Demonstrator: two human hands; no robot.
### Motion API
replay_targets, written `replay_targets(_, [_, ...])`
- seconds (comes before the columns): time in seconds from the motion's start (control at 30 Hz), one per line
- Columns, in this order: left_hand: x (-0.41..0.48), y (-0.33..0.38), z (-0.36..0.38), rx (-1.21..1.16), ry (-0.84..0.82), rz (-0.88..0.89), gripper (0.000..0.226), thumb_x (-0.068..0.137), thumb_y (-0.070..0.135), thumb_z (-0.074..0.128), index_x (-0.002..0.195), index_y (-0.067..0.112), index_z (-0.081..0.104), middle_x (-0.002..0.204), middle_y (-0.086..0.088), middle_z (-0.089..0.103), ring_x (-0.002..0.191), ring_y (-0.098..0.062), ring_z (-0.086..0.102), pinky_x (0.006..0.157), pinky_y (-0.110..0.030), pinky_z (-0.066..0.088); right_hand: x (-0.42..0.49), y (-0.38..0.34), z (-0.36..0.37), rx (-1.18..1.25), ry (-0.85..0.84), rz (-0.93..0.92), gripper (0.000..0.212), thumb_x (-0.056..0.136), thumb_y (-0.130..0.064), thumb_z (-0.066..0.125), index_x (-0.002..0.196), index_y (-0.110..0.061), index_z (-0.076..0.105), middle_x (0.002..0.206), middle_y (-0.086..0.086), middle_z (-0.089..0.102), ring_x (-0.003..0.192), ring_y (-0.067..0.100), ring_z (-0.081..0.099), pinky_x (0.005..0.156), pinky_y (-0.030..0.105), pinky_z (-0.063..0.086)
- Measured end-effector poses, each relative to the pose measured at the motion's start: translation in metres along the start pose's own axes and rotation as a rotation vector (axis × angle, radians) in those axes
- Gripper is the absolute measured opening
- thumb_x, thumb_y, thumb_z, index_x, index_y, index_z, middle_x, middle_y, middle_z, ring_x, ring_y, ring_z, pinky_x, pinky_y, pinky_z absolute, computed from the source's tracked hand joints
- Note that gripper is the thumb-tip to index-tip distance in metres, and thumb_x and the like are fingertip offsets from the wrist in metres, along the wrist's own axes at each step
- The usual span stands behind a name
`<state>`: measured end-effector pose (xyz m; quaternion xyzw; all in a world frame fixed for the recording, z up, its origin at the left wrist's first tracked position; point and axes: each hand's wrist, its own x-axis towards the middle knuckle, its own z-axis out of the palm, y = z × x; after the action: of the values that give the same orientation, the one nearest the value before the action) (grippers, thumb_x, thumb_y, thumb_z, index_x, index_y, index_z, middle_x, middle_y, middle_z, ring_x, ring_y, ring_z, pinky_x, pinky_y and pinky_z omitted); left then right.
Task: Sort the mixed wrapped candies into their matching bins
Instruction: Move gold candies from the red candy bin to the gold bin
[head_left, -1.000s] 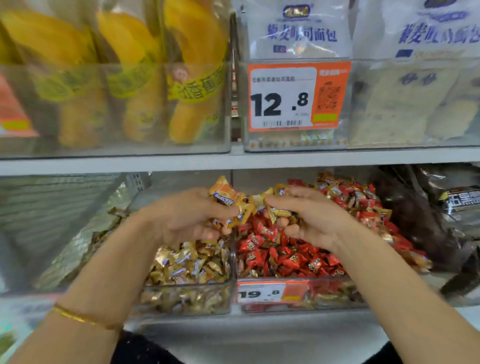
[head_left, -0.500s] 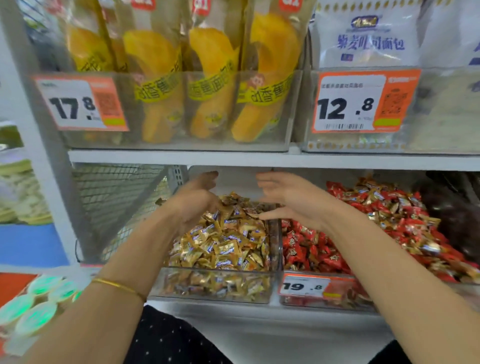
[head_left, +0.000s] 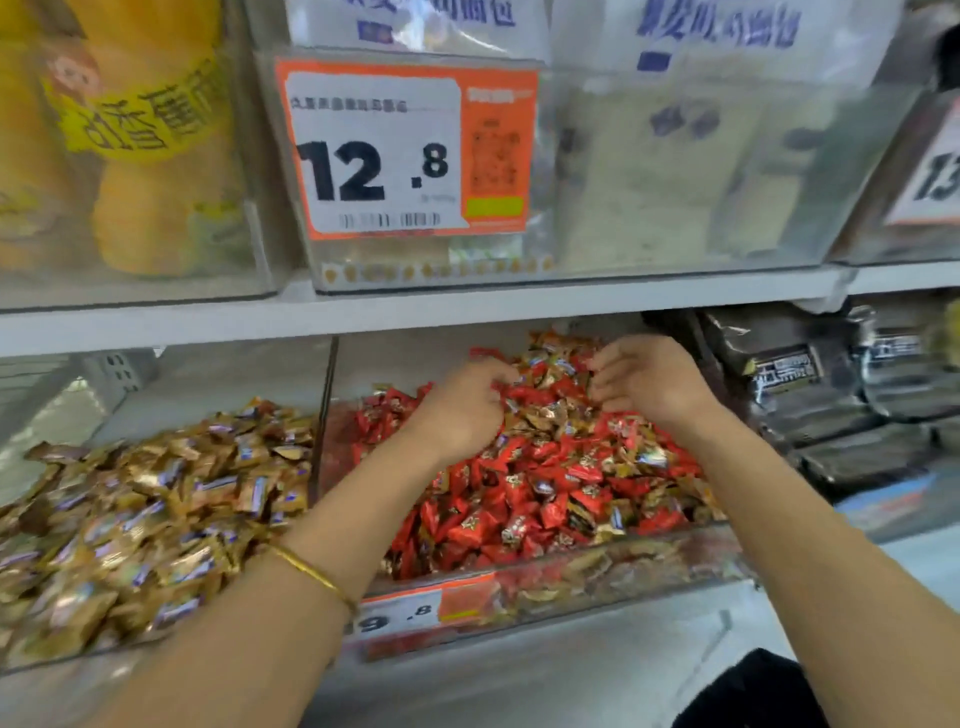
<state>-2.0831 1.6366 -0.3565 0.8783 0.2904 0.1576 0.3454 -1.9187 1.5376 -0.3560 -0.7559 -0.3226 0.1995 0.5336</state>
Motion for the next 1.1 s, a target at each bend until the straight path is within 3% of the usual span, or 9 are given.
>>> replay_targets(0.07, [0.022, -0.002, 0.017, 0.177, -0.006, 0.080, 0.056, 0.087, -0.011, 0.039, 0.137, 0.015, 0.045, 0.143, -0.006, 0.041, 0.129, -0.024, 0.042, 0.100, -0.020, 0.032, 0.008, 0.011, 0.004, -0.207, -0.032, -0.105, 0.031, 0.088, 0.011, 0.043, 0.073, -0.007, 0.062, 0.069, 0.014, 0.065, 0.072, 0.028, 0.062, 0.066, 0.031, 0.050])
replay_targets(0.17, [0.049, -0.007, 0.036, 0.383, -0.103, 0.192, 0.062, 0.086, -0.008, 0.043, 0.142, 0.020, 0.039, 0.151, -0.003, 0.031, 0.141, -0.022, 0.023, 0.116, -0.032, 0.018, 0.009, 0.013, 0.009, -0.469, -0.225, -0.192, 0.020, 0.082, 0.007, 0.057, 0.087, -0.007, 0.071, 0.087, 0.004, 0.067, 0.088, 0.017, 0.063, 0.086, 0.029, 0.050])
replay_targets(0.37, [0.060, -0.020, 0.037, 0.656, -0.077, 0.195, 0.039, 0.090, 0.020, 0.056, 0.126, 0.034, 0.053, 0.126, 0.002, 0.044, 0.124, -0.024, 0.032, 0.106, -0.043, 0.028, 0.010, 0.017, 0.016, -0.733, -0.385, -0.274, 0.011, 0.081, -0.006, 0.068, 0.091, -0.011, 0.073, 0.092, -0.004, 0.068, 0.085, 0.006, 0.059, 0.086, 0.025, 0.049])
replay_targets(0.5, [0.055, -0.028, 0.026, 0.656, -0.075, 0.151, 0.021, 0.085, 0.030, 0.065, 0.105, 0.027, 0.061, 0.118, 0.001, 0.047, 0.121, -0.022, 0.034, 0.103, -0.042, 0.030, 0.007, 0.011, 0.010, -0.479, -0.310, -0.222, 0.010, 0.081, -0.007, 0.067, 0.071, -0.006, 0.066, 0.075, 0.000, 0.067, 0.076, 0.003, 0.063, 0.081, 0.028, 0.049])
replay_targets(0.67, [0.049, -0.026, 0.011, 0.647, -0.047, 0.063, 0.012, 0.087, 0.023, 0.063, 0.096, 0.016, 0.065, 0.110, -0.003, 0.059, 0.111, -0.024, 0.049, 0.095, -0.041, 0.043, 0.015, 0.013, 0.022, -0.222, -0.106, -0.167, 0.020, 0.089, -0.004, 0.050, 0.071, -0.009, 0.041, 0.073, 0.011, 0.065, 0.077, 0.024, 0.068, 0.076, 0.043, 0.056])
replay_targets(0.77, [0.046, -0.028, -0.002, 0.749, -0.145, -0.075, 0.014, 0.090, 0.018, 0.056, 0.101, 0.015, 0.064, 0.112, 0.001, 0.062, 0.110, -0.022, 0.053, 0.104, -0.048, 0.032, 0.019, 0.013, 0.032, -0.417, -0.182, -0.185, 0.013, 0.094, -0.009, 0.044, 0.091, -0.009, 0.057, 0.077, -0.004, 0.057, 0.064, 0.007, 0.054, 0.058, 0.019, 0.048])
replay_targets(0.83, [0.045, -0.025, -0.009, 0.812, -0.186, -0.134, 0.022, 0.089, 0.027, 0.059, 0.106, 0.014, 0.063, 0.118, 0.000, 0.059, 0.119, -0.024, 0.047, 0.106, -0.050, 0.025, 0.020, 0.012, 0.040, -0.575, -0.321, -0.209, 0.019, 0.093, -0.014, 0.052, 0.109, -0.014, 0.062, 0.090, -0.009, 0.058, 0.076, 0.004, 0.055, 0.062, 0.010, 0.041])
replay_targets(0.97, [0.047, -0.016, 0.001, 0.556, -0.044, 0.079, 0.023, 0.085, 0.029, 0.063, 0.101, 0.013, 0.066, 0.109, -0.005, 0.062, 0.109, -0.024, 0.052, 0.094, -0.036, 0.042, 0.024, 0.013, 0.052, -0.843, -0.503, -0.194, 0.048, 0.085, -0.022, 0.064, 0.132, -0.017, 0.053, 0.130, 0.003, 0.056, 0.118, 0.020, 0.052, 0.096, 0.028, 0.043])
replay_targets(1.1, [0.045, -0.018, 0.021, 0.400, -0.293, 0.112, 0.038, 0.081, 0.022, 0.069, 0.114, 0.009, 0.056, 0.111, -0.008, 0.059, 0.099, -0.022, 0.056, 0.079, -0.030, 0.045, 0.025, 0.011, 0.050, -0.925, -0.573, -0.205, 0.033, 0.085, -0.019, 0.063, 0.116, -0.009, 0.063, 0.111, 0.010, 0.064, 0.101, 0.025, 0.058, 0.082, 0.032, 0.046])
